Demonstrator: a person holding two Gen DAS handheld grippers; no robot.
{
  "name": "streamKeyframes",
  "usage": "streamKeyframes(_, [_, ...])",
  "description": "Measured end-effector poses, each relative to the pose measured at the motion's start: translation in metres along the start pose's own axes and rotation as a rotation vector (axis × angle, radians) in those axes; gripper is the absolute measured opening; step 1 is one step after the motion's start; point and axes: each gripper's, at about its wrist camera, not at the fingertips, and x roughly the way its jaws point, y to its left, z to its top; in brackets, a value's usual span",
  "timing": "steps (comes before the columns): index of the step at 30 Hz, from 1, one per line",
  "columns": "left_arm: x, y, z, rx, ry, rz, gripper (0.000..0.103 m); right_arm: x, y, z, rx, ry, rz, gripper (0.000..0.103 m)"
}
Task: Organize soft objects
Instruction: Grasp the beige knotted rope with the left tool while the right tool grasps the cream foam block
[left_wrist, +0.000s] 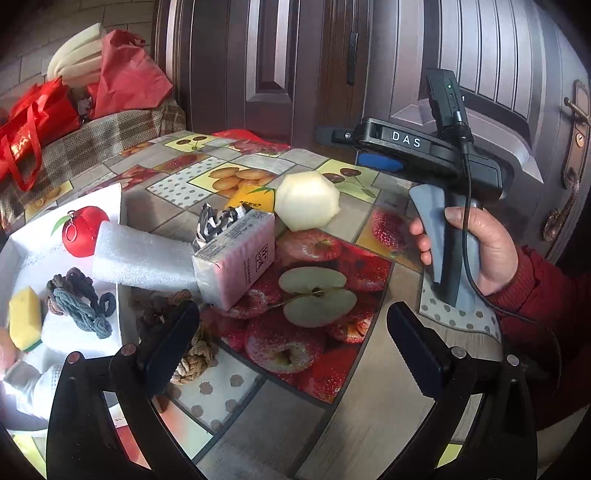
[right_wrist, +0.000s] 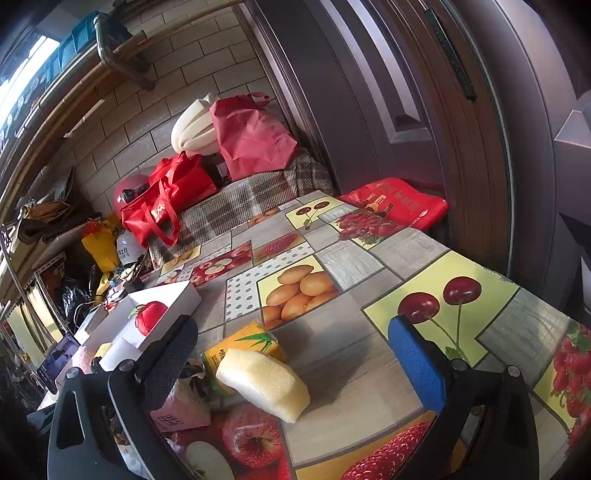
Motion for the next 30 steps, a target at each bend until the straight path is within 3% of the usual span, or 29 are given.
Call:
streamKeyframes(2, [0.001, 0.008, 0.002, -0.04, 0.01, 0.034, 0.103, 0.0, 0.0, 0.0, 0.001, 0.002, 0.001, 0.103])
streamKeyframes(5, [0.017, 0.022, 0.003, -0.095, 0.088, 0.029, 0.102, 0.0, -0.001, 0.0, 0.003, 0.0, 0.001, 0.103])
streamKeyframes(10, [0.037, 0.013, 0.005, -0.053, 0.162, 0.11, 0.102, 0.0, -0.003, -0.001, 0.012, 0.005, 0.002, 0.103])
streamKeyframes(12, [0.045, 0.01, 0.003, -0.047, 0.2, 0.106, 0.102, 0.0, -0.003, -0.001, 0.012, 0.005, 0.002, 0.103])
streamKeyframes(17, [0.04, -0.019, -0.002, 0.002, 0.207, -0.02, 0.102, 0.001, -0.003, -0.001, 0.019, 0.007, 0.004, 0.103])
streamKeyframes(20, [0.032, -0.023, 0.0, 0.003, 0.171, 0.028, 0.102, 0.002, -0.009, -0.002, 0.046, 0.014, 0.026, 0.103])
streamKeyframes(24, [0.025, -0.004, -0.001, -0.072, 0.148, 0.061, 0.102, 0.018, -0.007, -0.002, 0.008, 0.137, 0.085, 0.103])
streamKeyframes(30, [0.036, -0.017, 0.001, 0.003, 0.187, 0.062, 0.099, 0.038, 0.018, -0.011, -0.139, 0.276, 0.12, 0.103])
